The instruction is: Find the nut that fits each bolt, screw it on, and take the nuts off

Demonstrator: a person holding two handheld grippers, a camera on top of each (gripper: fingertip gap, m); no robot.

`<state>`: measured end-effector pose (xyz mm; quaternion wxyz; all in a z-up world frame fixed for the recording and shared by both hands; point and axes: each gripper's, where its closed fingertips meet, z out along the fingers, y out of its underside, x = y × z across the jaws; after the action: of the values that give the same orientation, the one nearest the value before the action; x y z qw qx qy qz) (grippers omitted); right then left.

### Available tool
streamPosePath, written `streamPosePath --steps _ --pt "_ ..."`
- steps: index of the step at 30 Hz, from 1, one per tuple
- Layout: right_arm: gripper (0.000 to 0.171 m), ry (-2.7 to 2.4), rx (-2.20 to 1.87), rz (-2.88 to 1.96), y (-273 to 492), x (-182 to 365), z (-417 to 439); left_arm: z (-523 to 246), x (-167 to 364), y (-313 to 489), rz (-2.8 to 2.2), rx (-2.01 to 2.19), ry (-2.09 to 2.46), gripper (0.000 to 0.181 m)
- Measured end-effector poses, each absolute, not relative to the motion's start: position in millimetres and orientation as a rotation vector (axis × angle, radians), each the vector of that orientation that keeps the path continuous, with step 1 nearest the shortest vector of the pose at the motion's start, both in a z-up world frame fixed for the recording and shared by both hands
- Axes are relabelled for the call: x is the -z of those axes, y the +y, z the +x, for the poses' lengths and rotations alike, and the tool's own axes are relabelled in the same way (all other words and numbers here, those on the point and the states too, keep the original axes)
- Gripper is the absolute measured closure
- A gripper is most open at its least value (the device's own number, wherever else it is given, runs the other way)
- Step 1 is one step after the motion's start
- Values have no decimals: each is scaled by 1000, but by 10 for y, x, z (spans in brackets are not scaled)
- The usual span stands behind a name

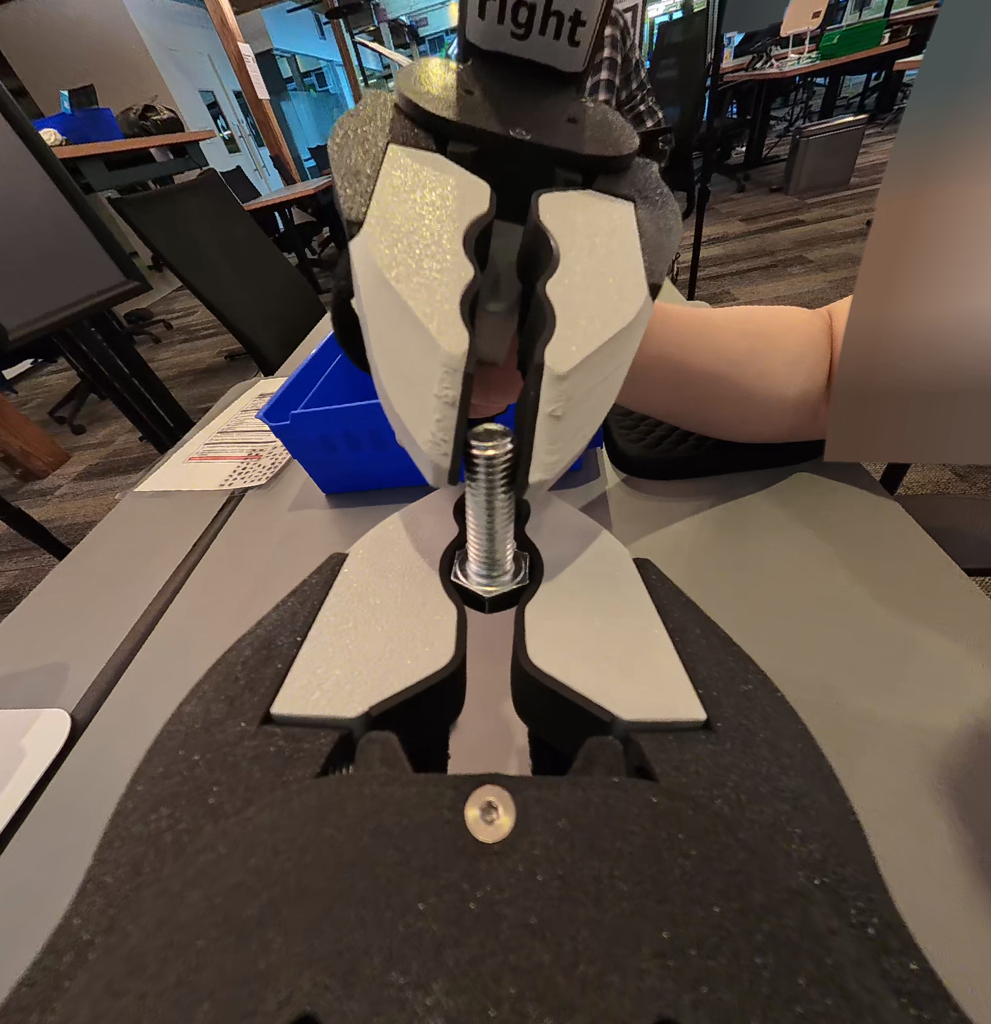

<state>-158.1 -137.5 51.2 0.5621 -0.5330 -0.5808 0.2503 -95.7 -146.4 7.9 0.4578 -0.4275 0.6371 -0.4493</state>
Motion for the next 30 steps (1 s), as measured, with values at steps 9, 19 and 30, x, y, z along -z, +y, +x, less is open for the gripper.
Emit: streamPosePath --steps 9,19,30 --pt "161 -1369 -628 -1234 -1398 -529 -1568 -949 -99 -1477 -1042 1101 1562 171" --pt "153 -1227 -590 -1266 -1262 -760 -1345 -973 -71 -1306 -1093 1064 1528 171" --pt "158 -1537 -436 -1911 -1122 466 -1030 -1380 -217 -523 -1209 934 1328 171"
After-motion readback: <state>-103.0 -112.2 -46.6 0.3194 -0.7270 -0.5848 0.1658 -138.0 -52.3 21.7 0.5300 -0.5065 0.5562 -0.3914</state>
